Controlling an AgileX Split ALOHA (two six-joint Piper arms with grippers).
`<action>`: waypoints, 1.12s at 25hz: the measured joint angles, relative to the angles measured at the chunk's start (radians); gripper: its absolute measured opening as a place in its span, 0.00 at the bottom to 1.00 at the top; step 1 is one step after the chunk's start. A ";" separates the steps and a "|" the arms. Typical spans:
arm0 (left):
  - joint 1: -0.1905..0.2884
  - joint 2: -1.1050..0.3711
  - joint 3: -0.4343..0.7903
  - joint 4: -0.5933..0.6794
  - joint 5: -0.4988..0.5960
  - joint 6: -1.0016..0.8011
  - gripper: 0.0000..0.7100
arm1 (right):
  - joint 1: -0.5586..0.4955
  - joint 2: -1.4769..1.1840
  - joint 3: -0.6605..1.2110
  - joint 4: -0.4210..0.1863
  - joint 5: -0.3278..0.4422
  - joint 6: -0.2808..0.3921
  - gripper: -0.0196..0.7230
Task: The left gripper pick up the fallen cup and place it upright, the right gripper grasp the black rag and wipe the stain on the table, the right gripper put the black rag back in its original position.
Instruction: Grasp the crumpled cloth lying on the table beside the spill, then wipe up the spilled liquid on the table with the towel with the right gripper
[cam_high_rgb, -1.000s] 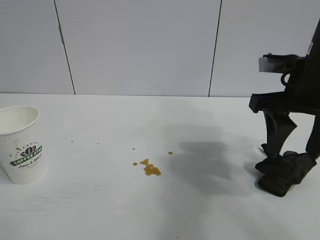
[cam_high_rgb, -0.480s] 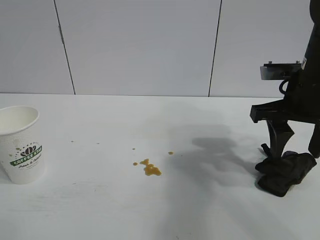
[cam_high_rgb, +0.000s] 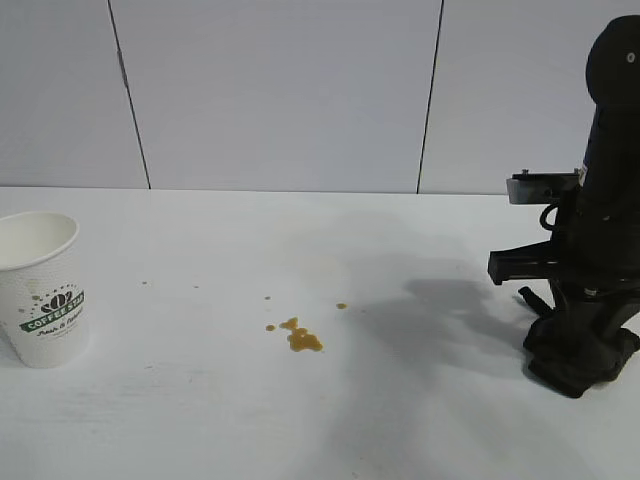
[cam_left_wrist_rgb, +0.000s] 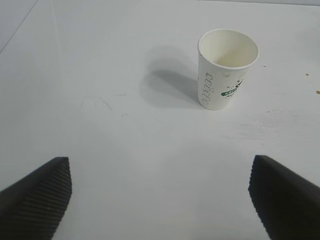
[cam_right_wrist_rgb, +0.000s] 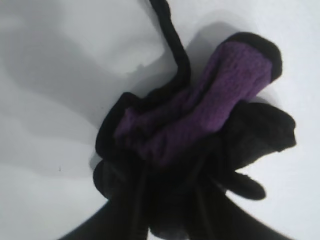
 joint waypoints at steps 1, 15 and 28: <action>0.000 0.000 0.000 0.000 0.000 0.000 0.98 | 0.000 -0.006 -0.003 0.006 0.007 0.000 0.09; 0.000 0.000 0.000 0.000 0.000 0.000 0.98 | 0.221 -0.068 -0.171 0.338 -0.037 -0.137 0.08; 0.000 0.000 0.000 0.000 0.000 0.000 0.98 | 0.468 0.066 -0.185 0.344 -0.260 -0.136 0.08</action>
